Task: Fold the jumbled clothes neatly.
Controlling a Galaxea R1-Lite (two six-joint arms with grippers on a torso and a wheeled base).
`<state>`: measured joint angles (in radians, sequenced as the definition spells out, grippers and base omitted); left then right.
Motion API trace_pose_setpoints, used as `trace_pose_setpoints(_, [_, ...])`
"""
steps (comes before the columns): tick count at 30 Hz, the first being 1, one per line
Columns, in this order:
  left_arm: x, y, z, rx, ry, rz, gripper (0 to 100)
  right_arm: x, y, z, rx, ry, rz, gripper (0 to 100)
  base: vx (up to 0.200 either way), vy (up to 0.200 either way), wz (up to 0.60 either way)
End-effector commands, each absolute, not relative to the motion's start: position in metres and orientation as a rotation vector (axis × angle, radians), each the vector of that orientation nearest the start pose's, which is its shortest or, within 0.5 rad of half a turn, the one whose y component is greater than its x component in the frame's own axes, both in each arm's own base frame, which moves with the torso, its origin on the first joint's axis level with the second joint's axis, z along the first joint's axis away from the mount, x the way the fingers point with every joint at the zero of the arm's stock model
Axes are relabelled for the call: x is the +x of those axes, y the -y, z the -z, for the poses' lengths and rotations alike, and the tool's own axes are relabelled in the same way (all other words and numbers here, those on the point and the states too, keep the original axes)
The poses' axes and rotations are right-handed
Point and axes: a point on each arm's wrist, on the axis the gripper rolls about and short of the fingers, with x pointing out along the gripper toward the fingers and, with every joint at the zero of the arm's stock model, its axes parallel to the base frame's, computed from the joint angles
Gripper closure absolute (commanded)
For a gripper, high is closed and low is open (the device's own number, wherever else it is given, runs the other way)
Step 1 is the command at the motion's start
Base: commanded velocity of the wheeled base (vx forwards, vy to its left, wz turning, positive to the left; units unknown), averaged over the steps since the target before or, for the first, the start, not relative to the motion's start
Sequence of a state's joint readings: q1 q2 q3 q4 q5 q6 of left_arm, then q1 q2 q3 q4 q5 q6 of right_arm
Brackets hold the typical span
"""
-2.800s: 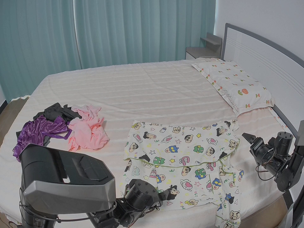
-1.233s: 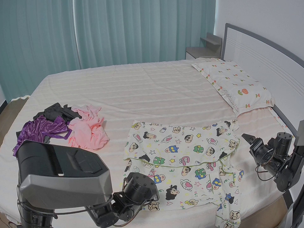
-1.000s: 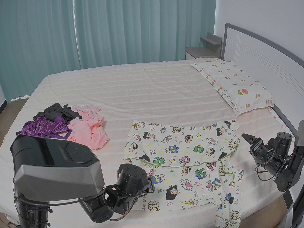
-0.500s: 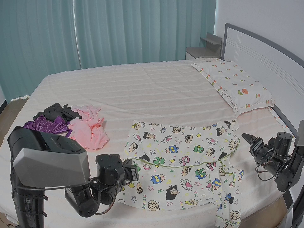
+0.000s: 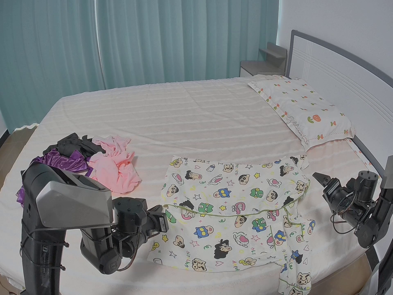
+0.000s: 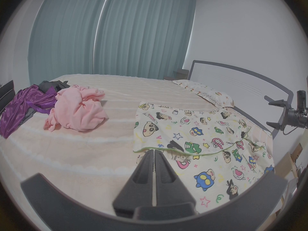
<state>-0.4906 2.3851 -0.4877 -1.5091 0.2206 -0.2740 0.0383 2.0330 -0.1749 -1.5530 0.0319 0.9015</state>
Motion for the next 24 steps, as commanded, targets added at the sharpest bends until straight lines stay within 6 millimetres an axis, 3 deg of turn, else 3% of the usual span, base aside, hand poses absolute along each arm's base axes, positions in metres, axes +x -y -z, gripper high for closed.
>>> trace_pose_setpoints(1, [0.304,0.141,0.029,-0.147,-0.395,0.189,100,0.255,-0.011,-0.050,0.893,-0.300,0.065,0,0.000,0.000,0.00])
trace_pose_setpoints(4, [0.317,0.139,0.027,-0.167,-0.358,0.183,100,0.255,-0.011,-0.050,0.888,-0.301,0.062,0,0.000,0.000,0.00])
trace_pose_setpoints(8, [0.320,0.138,0.027,-0.176,-0.360,0.201,100,0.255,-0.011,-0.050,0.887,-0.300,0.064,0,0.000,0.000,0.00])
trace_pose_setpoints(9, [0.319,0.138,0.029,-0.180,-0.373,0.220,0,0.255,-0.011,-0.050,0.888,-0.300,0.064,0,0.000,0.000,0.00])
trace_pose_setpoints(14, [0.318,0.133,0.047,-0.170,-0.423,0.204,0,0.254,-0.011,-0.050,0.887,-0.302,0.063,0,0.000,0.000,0.00])
trace_pose_setpoints(18, [0.322,0.120,0.047,-0.196,-0.425,0.165,0,0.254,-0.010,-0.050,0.885,-0.302,0.064,0,0.000,0.000,0.00])
trace_pose_setpoints(22, [0.313,0.107,0.033,-0.333,-0.445,0.152,0,0.246,-0.011,-0.051,0.867,-0.317,0.062,0,0.000,0.000,0.00])
trace_pose_setpoints(24, [0.285,0.099,0.007,-0.478,-0.498,0.214,0,0.238,-0.016,-0.052,0.810,-0.343,0.026,0,0.000,0.000,0.00])
